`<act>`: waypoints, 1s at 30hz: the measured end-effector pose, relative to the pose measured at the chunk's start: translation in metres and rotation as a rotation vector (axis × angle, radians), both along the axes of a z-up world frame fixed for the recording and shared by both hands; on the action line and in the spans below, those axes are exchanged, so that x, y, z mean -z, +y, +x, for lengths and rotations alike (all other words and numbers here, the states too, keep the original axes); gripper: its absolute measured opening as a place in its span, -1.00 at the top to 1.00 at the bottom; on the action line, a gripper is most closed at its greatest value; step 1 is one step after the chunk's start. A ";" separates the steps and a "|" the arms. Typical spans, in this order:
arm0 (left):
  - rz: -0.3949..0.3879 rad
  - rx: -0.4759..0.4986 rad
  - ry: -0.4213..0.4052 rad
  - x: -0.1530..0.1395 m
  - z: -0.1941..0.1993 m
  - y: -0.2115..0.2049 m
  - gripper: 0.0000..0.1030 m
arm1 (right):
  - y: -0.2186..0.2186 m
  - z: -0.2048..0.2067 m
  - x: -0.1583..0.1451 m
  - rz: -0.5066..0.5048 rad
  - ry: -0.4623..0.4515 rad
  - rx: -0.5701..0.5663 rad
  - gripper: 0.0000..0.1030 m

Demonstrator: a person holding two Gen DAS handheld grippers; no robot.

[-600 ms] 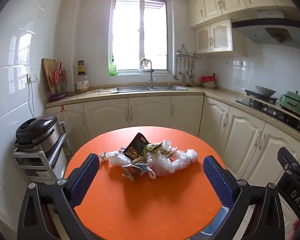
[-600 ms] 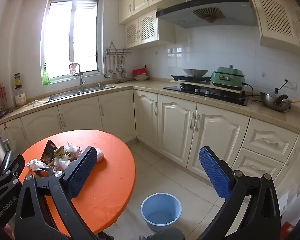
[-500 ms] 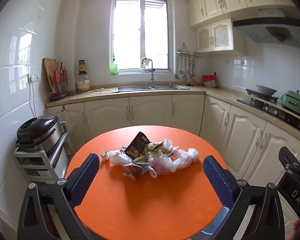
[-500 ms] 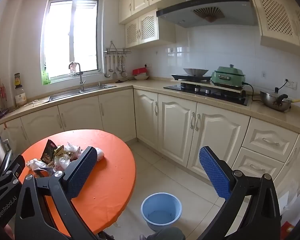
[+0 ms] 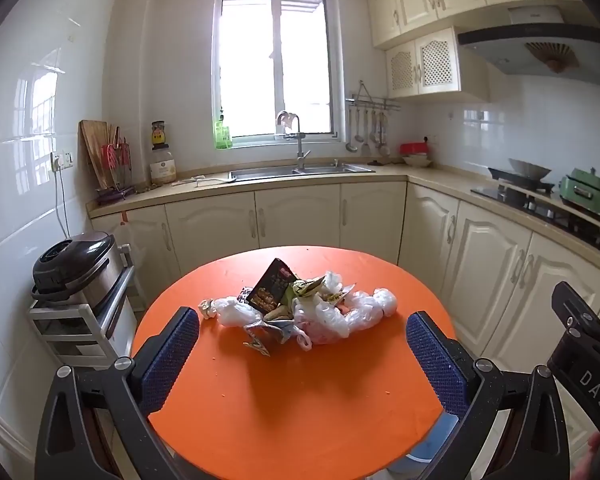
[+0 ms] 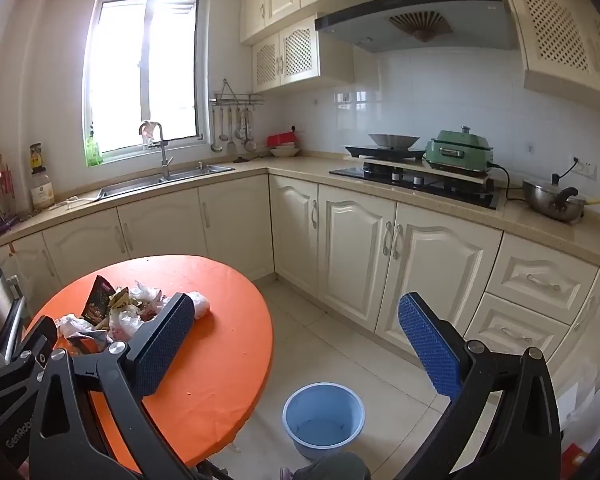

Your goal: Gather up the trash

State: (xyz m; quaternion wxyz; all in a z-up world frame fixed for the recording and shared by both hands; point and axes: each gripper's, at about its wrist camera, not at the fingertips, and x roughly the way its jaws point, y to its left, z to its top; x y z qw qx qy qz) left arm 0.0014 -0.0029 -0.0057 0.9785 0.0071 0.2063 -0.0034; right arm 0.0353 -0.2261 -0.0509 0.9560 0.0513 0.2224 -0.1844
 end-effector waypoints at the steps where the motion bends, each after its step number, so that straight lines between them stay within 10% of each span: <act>1: -0.002 0.002 0.005 -0.001 0.002 0.001 -0.99 | 0.000 0.000 0.000 0.000 0.002 0.000 -1.00; 30: -0.005 0.019 0.017 0.000 0.001 0.002 -0.99 | 0.012 0.004 0.006 -0.005 0.020 -0.028 -1.00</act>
